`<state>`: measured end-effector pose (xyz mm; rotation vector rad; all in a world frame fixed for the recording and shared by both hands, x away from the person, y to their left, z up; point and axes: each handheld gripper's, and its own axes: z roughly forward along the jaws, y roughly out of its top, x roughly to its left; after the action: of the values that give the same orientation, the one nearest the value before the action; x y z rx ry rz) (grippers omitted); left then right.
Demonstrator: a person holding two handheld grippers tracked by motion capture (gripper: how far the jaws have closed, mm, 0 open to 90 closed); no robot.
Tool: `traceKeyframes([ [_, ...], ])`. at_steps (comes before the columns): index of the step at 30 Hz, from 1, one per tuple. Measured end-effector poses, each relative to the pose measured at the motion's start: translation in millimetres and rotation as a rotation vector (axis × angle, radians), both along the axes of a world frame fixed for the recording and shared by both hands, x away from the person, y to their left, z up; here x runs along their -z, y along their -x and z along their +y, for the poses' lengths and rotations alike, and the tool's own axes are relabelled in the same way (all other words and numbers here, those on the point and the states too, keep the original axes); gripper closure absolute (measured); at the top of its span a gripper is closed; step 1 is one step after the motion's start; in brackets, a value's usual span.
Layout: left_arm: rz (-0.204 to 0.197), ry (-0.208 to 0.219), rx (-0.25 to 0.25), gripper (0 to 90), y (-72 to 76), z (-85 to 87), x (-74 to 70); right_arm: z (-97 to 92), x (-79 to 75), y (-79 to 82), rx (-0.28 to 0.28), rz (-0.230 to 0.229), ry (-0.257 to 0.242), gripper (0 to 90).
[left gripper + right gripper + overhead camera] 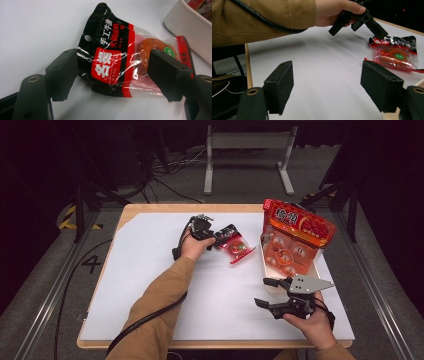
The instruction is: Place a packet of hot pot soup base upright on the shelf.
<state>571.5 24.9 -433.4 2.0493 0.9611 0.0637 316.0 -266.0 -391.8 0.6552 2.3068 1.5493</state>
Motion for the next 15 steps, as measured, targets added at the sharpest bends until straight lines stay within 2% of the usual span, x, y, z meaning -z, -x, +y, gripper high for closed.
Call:
traceKeyframes([
  [7, 0.032, 0.006, 0.019, 27.4, 0.4, -4.8, 4.6, 2.2, 0.6, -0.2, -0.009, 0.001, 0.001, 27.4],
  [9, 0.022, -0.013, 0.019, 28.5, 0.4, -7.8, 6.3, 2.1, 0.6, -0.6, -0.008, 0.003, 0.000, 27.4],
  [13, 0.033, -0.055, -0.001, 35.6, -1.5, -8.0, 8.7, 2.5, 1.3, -0.7, -0.011, 0.005, 0.001, 27.4],
  [15, 0.024, -0.055, -0.016, 35.2, -3.2, -8.5, 8.7, 2.7, 1.3, -0.4, -0.012, 0.006, 0.002, 27.4],
])
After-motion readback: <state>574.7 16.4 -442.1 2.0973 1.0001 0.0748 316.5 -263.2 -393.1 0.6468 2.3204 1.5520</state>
